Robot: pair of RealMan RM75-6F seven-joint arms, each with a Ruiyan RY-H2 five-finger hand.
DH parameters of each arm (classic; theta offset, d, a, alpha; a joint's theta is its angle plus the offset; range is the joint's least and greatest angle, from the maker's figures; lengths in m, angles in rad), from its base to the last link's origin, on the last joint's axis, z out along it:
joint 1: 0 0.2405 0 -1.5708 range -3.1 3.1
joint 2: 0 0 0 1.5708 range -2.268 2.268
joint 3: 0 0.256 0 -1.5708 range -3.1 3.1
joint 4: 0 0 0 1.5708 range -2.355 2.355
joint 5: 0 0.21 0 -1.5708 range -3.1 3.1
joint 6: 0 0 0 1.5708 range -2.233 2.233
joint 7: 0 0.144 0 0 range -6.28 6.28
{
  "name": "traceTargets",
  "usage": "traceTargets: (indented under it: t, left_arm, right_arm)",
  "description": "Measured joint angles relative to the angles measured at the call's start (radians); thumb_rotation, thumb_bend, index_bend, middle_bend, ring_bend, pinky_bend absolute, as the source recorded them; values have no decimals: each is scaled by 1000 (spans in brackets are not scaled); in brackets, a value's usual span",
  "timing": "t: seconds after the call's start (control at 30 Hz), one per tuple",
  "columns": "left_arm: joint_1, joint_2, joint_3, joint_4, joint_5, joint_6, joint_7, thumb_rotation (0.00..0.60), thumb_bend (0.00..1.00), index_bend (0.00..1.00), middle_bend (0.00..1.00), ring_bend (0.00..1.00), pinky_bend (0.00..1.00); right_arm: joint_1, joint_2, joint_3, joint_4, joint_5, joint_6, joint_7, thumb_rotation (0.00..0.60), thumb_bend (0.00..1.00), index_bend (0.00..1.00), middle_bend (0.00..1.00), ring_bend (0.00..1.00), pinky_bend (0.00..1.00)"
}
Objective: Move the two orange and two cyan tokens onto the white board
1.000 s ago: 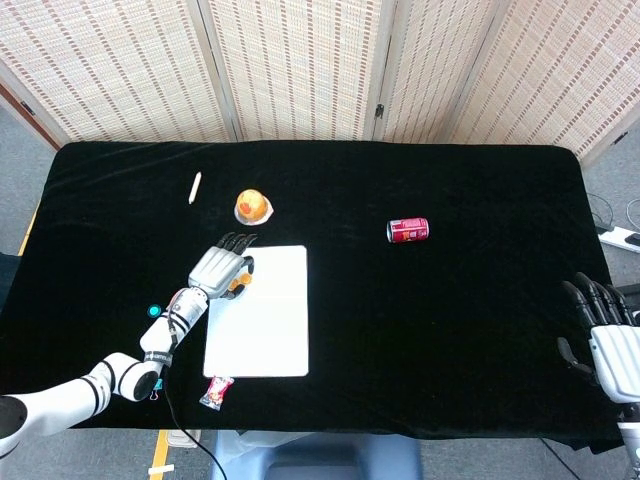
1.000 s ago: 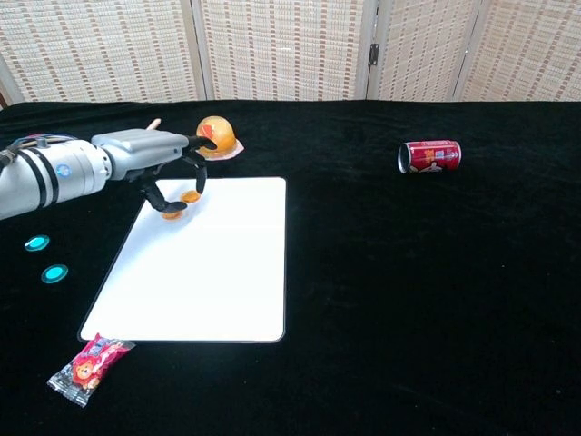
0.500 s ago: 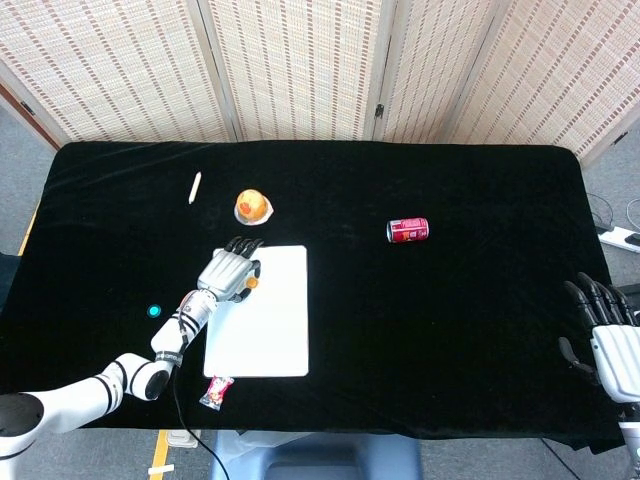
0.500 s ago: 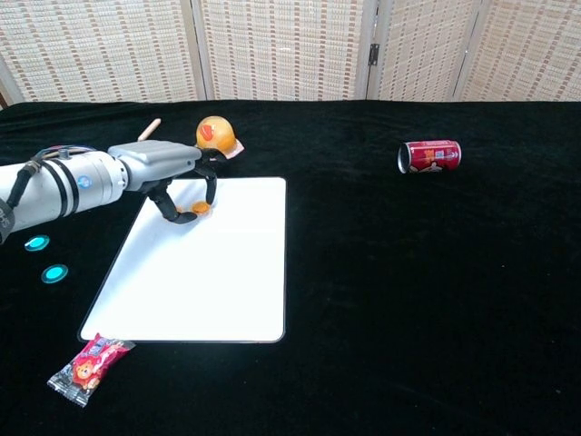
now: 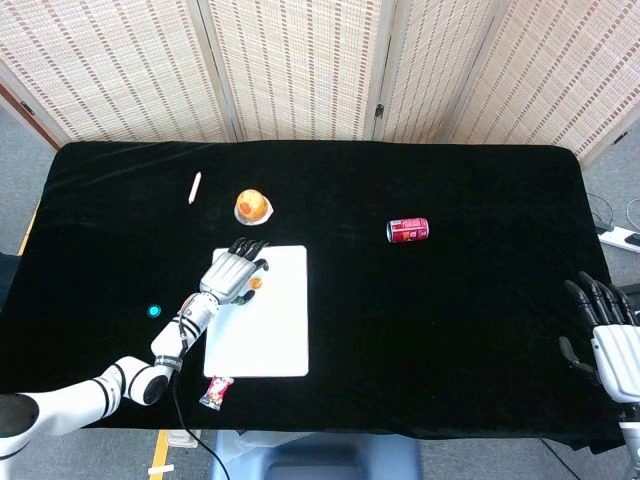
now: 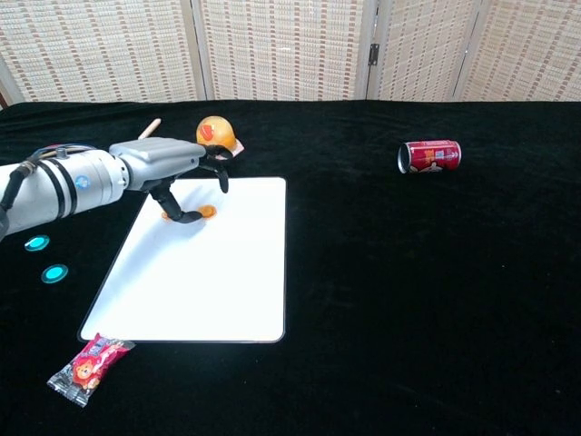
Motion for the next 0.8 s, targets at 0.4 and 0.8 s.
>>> traceTargets:
  t: [0.4, 0.8]
  left_arm:
    - [104, 152, 46, -112, 50, 125, -22, 600, 410, 428, 55, 0, 0]
    - [244, 193, 129, -75, 93, 224, -88, 600, 409, 422, 55, 0, 0]
  right_arm:
    - [3, -2, -2, -4, -14, 1, -1, 600, 458, 0, 0, 0, 0]
    - [7, -6, -5, -7, -27, 2, -6, 600, 458, 0, 0, 0, 0]
